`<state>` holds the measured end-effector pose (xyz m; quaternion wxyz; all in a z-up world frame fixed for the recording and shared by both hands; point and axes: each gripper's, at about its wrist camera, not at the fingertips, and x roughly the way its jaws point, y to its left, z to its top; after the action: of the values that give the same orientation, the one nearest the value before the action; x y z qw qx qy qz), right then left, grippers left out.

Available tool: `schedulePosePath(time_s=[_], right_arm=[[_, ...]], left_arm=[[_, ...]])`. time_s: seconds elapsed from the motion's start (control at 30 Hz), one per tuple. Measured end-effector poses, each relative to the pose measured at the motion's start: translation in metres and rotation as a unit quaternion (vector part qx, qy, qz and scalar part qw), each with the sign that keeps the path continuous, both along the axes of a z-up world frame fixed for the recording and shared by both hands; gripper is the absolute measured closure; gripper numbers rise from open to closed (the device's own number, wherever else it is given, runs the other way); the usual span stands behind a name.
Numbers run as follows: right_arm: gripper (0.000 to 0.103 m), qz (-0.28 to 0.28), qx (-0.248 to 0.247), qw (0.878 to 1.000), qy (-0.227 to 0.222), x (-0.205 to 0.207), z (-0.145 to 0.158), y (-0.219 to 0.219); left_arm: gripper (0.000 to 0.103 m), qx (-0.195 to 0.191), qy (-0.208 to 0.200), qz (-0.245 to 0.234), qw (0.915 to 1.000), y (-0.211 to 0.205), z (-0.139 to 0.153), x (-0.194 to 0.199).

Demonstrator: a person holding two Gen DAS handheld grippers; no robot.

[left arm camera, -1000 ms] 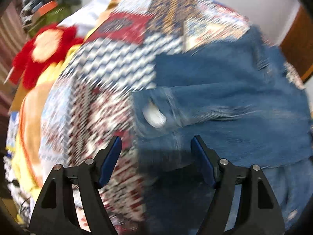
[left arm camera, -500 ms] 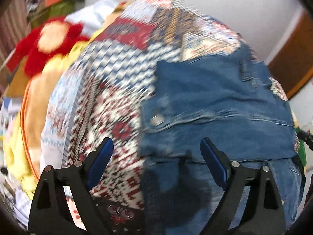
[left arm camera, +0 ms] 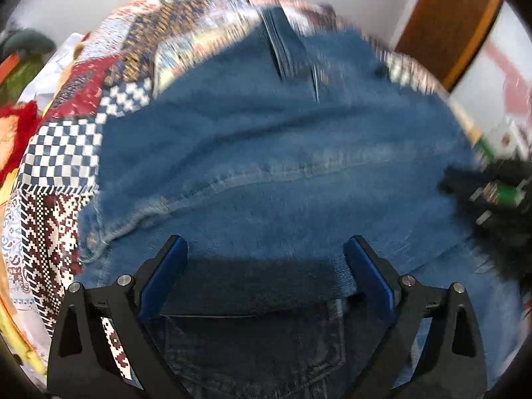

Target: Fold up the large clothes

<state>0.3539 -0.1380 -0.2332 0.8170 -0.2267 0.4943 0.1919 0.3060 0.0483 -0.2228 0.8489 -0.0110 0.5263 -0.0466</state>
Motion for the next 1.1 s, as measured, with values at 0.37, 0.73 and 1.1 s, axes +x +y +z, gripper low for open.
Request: schedulePosePath(time_s=[0.37,0.73,1.1], right_arm=[[0.003,-0.076,-0.012,0.996,-0.037,0.003,0.009,-0.042],[0.003,-0.119,0.055,0.991,-0.020,0.010,0.033,-0.085],[0.003,-0.178,0.173,0.969,0.011,0.062,0.043,-0.121]], left_arm=[[0.001,-0.009,-0.009,0.019,0.9997,0.016,0.008,-0.016],[0.001,0.030,-0.051,0.139,0.9886,0.109,0.045,-0.030],[0.001,-0.003,-0.025,0.175,0.9843,0.178,0.026,0.000]])
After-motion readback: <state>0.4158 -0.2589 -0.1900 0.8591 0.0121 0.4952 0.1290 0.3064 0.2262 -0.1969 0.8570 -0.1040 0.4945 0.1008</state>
